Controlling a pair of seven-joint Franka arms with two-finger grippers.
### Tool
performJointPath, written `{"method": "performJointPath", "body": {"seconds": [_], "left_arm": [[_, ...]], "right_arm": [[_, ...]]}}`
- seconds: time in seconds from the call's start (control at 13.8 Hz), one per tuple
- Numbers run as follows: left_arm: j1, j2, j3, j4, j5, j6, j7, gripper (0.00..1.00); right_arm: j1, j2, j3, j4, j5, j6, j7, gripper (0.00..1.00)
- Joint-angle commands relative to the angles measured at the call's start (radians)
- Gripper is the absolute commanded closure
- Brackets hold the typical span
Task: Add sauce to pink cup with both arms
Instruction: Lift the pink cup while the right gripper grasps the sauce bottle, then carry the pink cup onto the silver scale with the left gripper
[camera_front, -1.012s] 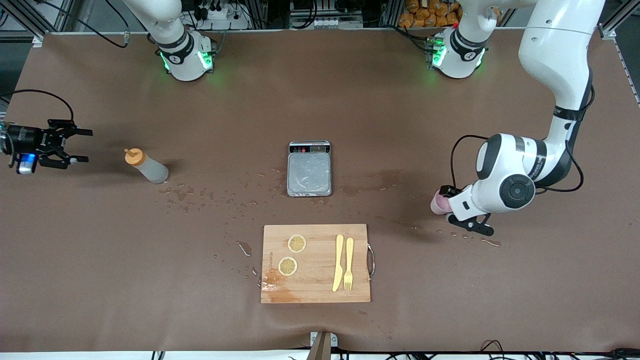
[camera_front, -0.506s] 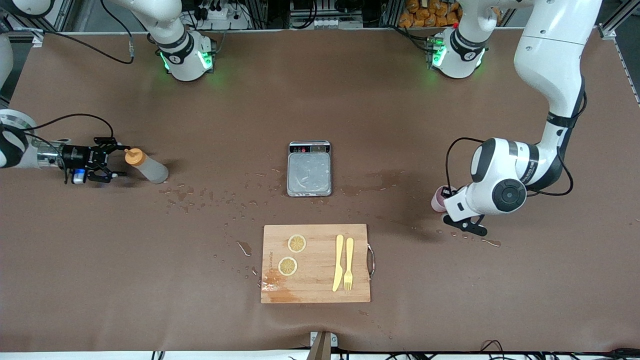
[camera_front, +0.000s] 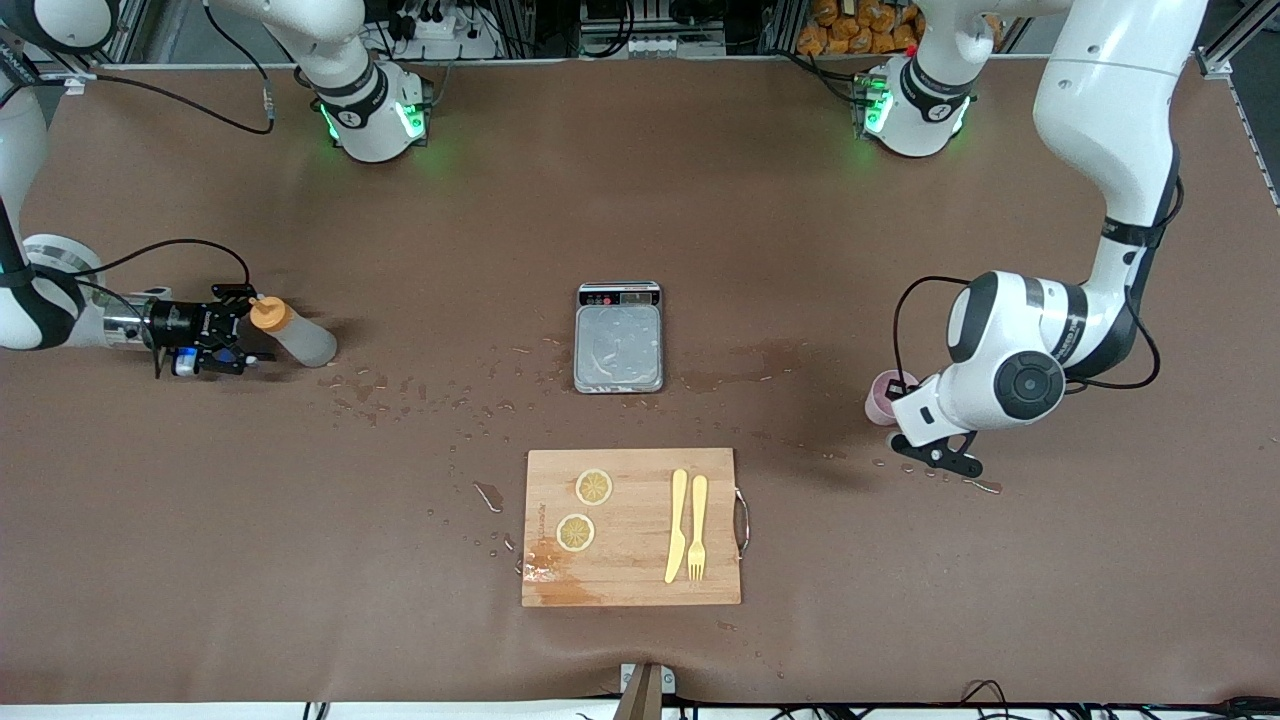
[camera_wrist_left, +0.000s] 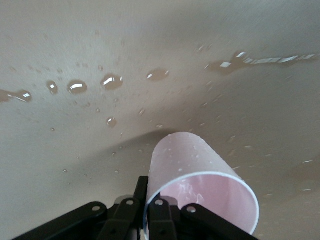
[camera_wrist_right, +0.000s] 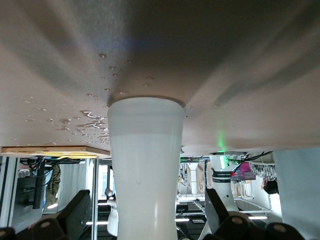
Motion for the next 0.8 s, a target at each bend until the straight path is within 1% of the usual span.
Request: {"method": "performJointPath", "body": {"seconds": [0.0, 0.14, 0.29, 0.43, 0.51, 0.72], "left_arm": [[-0.001, -0.078, -0.082, -0.013, -0.009, -0.037, -0.124, 1.00], [-0.005, -0.076, -0.159, 0.031, -0.009, -0.081, -0.242, 1.00], [-0.005, -0.073, -0.240, 0.059, -0.010, -0.089, -0.360, 1.00], [-0.025, -0.063, -0.299, 0.076, -0.009, -0.089, -0.475, 1.00], [-0.051, -0.046, -0.307, 0.094, -0.006, -0.089, -0.524, 1.00], [-0.189, 0.051, -0.305, 0.195, -0.003, -0.086, -0.658, 1.00]], "right_arm": [[0.029, -0.004, -0.004, -0.021, 0.025, 0.026, -0.001, 0.00], [0.040, -0.004, -0.004, -0.026, 0.025, 0.034, -0.001, 0.00], [0.065, -0.004, -0.004, -0.027, 0.033, 0.034, 0.004, 0.00], [0.072, -0.004, -0.004, -0.039, 0.034, 0.047, 0.003, 0.00], [0.074, -0.004, -0.004, -0.039, 0.034, 0.047, 0.001, 0.01], [0.071, -0.010, -0.004, -0.038, 0.034, 0.041, -0.001, 0.46]]}}
